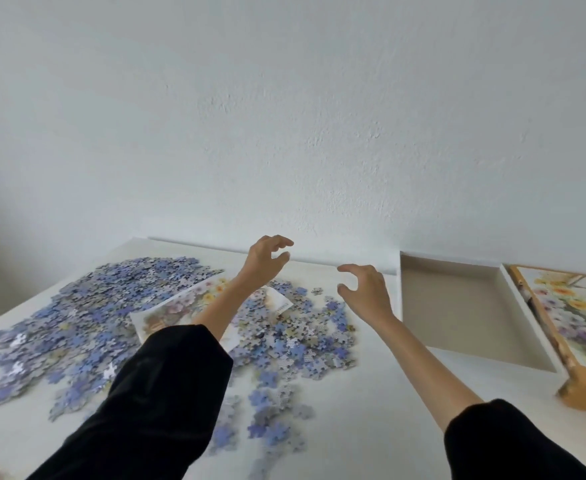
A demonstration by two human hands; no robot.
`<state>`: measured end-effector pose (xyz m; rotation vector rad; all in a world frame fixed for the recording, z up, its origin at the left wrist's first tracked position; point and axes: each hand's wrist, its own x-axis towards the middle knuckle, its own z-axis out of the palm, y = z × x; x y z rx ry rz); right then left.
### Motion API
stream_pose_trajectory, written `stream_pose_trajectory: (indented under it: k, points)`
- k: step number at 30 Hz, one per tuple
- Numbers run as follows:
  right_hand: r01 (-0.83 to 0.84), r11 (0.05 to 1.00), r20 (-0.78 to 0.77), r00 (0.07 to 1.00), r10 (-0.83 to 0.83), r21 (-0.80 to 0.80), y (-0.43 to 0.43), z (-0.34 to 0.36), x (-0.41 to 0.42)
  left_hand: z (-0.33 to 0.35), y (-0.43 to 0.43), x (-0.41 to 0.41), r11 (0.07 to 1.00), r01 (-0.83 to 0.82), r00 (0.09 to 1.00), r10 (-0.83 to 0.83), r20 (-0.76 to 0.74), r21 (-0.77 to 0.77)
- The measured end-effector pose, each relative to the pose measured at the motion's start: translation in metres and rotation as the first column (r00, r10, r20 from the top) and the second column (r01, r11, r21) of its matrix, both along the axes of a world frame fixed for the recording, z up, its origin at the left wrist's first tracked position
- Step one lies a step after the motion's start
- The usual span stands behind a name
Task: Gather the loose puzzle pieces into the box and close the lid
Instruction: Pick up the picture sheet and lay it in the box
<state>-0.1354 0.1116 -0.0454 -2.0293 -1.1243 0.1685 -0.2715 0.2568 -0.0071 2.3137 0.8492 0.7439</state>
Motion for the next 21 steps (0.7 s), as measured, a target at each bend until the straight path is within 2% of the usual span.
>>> stream_pose_trajectory:
  k: [6, 10, 14, 17, 21]
  points:
    - [0.104, 0.995, -0.054, 0.993, -0.104, -0.003, 0.045, -0.013, -0.073, -0.009, 0.065, -0.064, 0.992, 0.121, 0.987, -0.116, -0.110, 0.037]
    - [0.096, 0.991, -0.027, 0.995, -0.099, -0.098, 0.068, -0.021, -0.132, -0.026, 0.094, -0.105, 0.989, 0.143, 0.961, -0.145, -0.235, -0.023]
    - [0.163, 0.964, 0.070, 0.986, -0.151, -0.211, 0.077, -0.028, -0.170, -0.048, 0.114, -0.137, 0.984, 0.153, 0.897, -0.176, -0.406, -0.089]
    - [0.224, 0.943, 0.163, 0.969, -0.188, -0.247, 0.075, -0.031, -0.188, -0.063, 0.117, -0.149, 0.976, 0.145, 0.893, -0.201, -0.402, -0.165]
    - [0.227, 0.898, 0.287, 0.950, -0.120, -0.376, 0.066, -0.040, -0.201, -0.076, 0.117, -0.151, 0.991, 0.103, 0.894, -0.131, -0.429, -0.088]
